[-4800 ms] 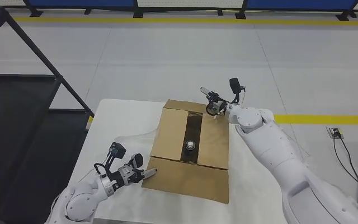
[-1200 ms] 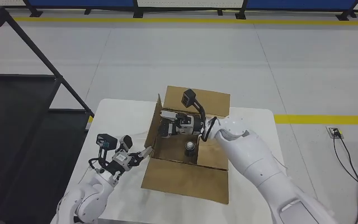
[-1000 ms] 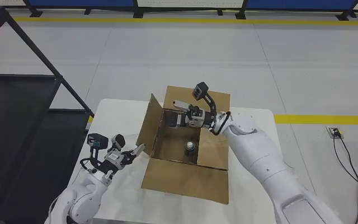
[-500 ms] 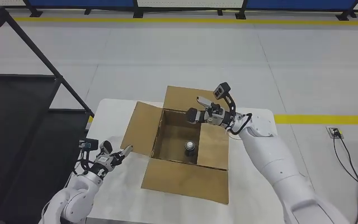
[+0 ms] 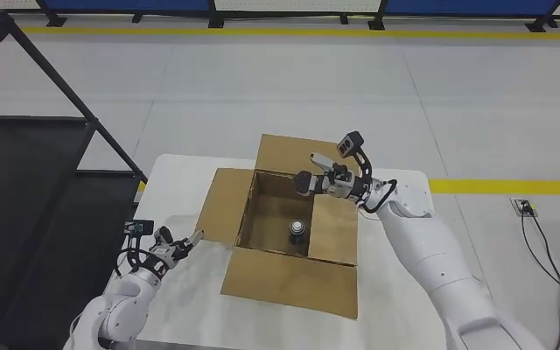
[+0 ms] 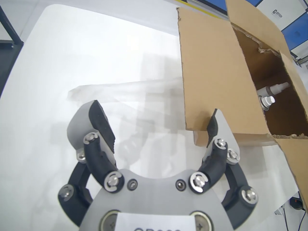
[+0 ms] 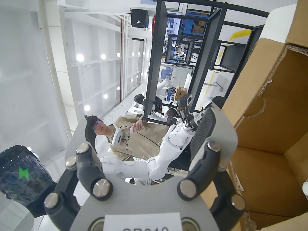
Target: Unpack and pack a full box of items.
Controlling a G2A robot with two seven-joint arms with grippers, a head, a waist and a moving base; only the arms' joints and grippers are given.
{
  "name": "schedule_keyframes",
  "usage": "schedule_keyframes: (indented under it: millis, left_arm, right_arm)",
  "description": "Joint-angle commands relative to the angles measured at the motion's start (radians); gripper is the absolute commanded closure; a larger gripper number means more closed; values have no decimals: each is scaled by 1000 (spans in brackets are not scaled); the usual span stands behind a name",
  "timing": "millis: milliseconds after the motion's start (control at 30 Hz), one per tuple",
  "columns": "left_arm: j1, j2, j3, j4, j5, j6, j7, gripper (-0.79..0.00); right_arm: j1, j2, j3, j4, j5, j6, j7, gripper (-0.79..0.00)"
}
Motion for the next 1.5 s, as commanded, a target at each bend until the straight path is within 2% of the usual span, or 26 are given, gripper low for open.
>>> schedule_keyframes:
  millis: [0,200,533,667,800,1000,1167,1267,1367,1467]
  left_arm:
    - [-4,0,3,4,2,4,-2,-785]
    - [14,0,-13,-47,-2,1,42,-785]
    - [77,7,-100,-296,-55,-54,68,-785]
    - [84,11,-112,-396,-165,-149,-5,-785]
    - [26,14,-74,-418,-220,-176,-100,-785]
    - [-149,5,96,-347,-324,-152,-246,-785]
    - [-348,-15,260,-192,-460,-92,-395,-785]
    - [-451,-32,352,-92,-512,-60,-446,-785]
    - [-541,-52,436,8,-532,-29,-473,-785]
    - [-600,-74,519,100,-562,-15,-481,-785]
  right_arm:
    - [-3,1,2,0,-4,1,0,-785]
    - [-15,8,20,-1,-15,-9,5,-785]
    - [-62,34,72,-49,-44,-40,24,-785]
    - [-99,54,114,-89,-46,-75,81,-785]
    - [-140,75,162,-142,-36,-111,127,-785]
    - [-243,120,280,-275,-8,-108,131,-785]
    - [-329,158,392,-347,13,-96,143,-785]
    - [-370,178,449,-365,20,-91,148,-785]
    - [-398,195,497,-367,19,-89,149,-785]
    - [-414,211,532,-356,6,-89,150,-785]
